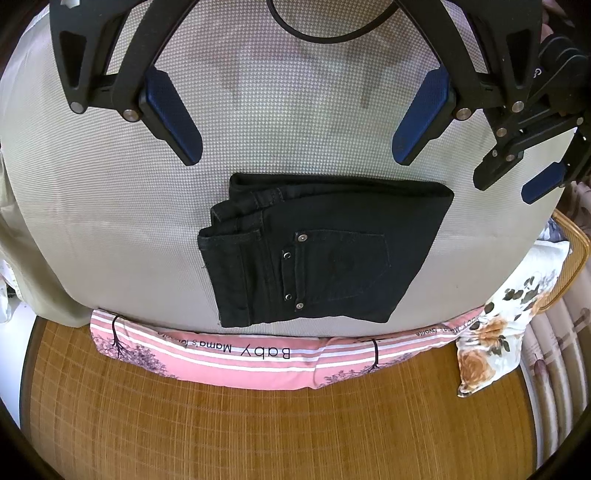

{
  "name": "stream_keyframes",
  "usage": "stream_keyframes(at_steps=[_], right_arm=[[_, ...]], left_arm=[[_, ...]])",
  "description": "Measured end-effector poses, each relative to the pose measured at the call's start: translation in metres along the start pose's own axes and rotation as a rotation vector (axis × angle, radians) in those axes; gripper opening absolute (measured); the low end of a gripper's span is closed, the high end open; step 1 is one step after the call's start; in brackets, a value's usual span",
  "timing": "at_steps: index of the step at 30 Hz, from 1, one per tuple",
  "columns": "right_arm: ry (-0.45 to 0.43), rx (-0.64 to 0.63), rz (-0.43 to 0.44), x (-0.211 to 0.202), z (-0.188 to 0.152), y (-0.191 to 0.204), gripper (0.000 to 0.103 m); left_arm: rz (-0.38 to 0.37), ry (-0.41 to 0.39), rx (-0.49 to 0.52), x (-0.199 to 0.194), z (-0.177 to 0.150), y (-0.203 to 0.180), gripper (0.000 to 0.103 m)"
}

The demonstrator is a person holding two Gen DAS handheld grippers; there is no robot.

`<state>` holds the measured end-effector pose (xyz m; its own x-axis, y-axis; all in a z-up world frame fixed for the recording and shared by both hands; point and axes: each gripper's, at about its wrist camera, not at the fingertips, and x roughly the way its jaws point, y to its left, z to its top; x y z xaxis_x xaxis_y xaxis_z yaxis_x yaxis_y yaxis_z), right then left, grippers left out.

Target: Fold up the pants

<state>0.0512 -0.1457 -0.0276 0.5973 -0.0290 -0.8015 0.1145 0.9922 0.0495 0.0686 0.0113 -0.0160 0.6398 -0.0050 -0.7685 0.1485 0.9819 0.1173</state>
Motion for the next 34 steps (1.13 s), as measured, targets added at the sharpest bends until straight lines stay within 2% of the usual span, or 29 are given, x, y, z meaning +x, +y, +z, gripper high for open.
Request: stream_keyframes(at_steps=[19,34], right_arm=[[0.006,0.0,0.0,0.0043,-0.0023,0.0001,0.102],[0.008,0.004,-0.002,0.0057,-0.0023,-0.0008,0.102]], left_arm=[[0.002,0.0,0.007,0.0053,0.0017,0.0021,0.067],[-0.025,0.006,0.014,0.0087,0.0052,0.0,0.067]])
